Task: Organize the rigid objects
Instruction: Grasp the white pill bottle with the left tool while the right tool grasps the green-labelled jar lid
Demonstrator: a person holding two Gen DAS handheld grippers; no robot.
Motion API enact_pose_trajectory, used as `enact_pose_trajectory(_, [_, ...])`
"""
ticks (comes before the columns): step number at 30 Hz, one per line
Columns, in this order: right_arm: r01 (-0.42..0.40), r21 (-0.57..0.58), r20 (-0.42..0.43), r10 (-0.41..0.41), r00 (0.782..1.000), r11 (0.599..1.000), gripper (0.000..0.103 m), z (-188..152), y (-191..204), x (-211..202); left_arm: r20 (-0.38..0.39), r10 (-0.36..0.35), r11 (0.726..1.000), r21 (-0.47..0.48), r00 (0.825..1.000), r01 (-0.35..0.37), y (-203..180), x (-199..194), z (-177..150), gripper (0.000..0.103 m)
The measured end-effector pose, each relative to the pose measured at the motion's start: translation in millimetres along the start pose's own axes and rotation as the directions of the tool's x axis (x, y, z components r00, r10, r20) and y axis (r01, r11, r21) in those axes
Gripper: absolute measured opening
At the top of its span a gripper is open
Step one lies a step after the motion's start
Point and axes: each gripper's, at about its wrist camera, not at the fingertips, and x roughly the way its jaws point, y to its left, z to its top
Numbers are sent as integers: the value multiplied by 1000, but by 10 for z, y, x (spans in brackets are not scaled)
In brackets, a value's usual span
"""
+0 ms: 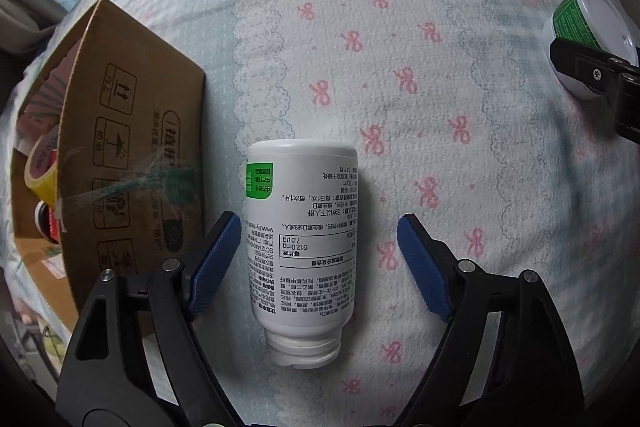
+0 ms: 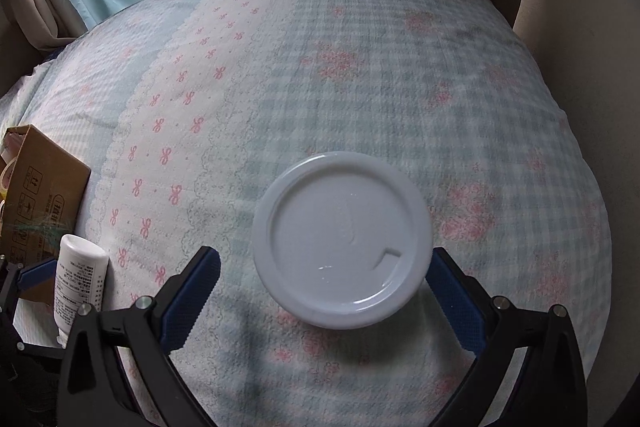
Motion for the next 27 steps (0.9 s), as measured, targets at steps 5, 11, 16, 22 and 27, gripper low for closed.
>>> enact_pose_trajectory(5, [15,0,17,-15,1000,1000,81,61,-20,9,-12,-43,998,-35,999,43,66,43,56,67])
enact_pose_trajectory(11, [30,11,10,-30,1000,1000,67,75,-76,16,-21,-103,990,-96,994,101,301,49,93,48])
enact_pose_trajectory(16, [32,5,6,-32,999,999,67,70,-65,-3,-10,-100,993,-70,995,99,253,3,76,47])
enact_pose_trajectory(22, [18,10,-2,-18,1000,1000,67,46,-60,-68,37,-117,991,-68,992,120,190,-235,11,47])
enact_pose_trajectory(27, [17,11,21,-18,1000,1000,67,54,-57,-288,79,-133,988,-72,988,139,175,-507,11,47])
